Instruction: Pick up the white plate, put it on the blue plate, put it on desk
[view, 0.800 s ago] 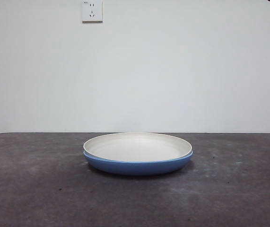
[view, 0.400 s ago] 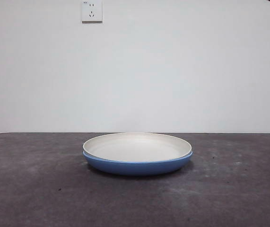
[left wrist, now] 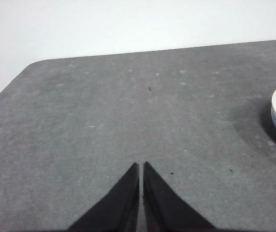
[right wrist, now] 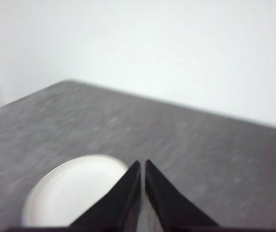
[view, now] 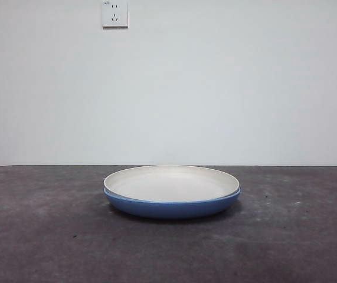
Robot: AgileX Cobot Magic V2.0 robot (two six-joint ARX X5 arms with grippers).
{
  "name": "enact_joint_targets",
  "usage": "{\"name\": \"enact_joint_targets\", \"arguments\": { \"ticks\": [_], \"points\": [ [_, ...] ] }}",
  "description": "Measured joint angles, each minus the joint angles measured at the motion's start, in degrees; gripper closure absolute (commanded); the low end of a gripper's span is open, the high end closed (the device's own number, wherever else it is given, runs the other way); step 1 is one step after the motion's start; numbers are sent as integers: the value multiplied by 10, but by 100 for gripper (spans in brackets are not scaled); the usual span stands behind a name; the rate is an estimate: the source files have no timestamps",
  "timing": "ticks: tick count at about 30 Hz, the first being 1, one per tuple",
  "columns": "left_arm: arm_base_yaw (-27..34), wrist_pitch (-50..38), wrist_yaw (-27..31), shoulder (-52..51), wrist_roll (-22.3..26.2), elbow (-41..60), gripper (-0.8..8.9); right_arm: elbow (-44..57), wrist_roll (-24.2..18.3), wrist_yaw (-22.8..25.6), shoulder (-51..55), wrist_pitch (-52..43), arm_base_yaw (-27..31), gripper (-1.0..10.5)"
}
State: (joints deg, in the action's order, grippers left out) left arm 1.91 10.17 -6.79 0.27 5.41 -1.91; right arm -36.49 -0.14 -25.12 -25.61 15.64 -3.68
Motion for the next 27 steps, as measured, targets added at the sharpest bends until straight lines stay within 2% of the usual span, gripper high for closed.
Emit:
{"name": "enact_joint_targets", "arguments": {
  "ticks": [9,17,22,27],
  "points": [
    [0,0,0,0,0,0,798,195,6,103,122,-185,4,939],
    [0,0,0,0,0,0,798,294,9,212,189,-202,4,939],
    [0,0,0,0,0,0,798,328,10,235,219,-202,4,939],
    [0,0,0,0,0,0,798,356,10,238,248,-192,5,939]
  ]
}}
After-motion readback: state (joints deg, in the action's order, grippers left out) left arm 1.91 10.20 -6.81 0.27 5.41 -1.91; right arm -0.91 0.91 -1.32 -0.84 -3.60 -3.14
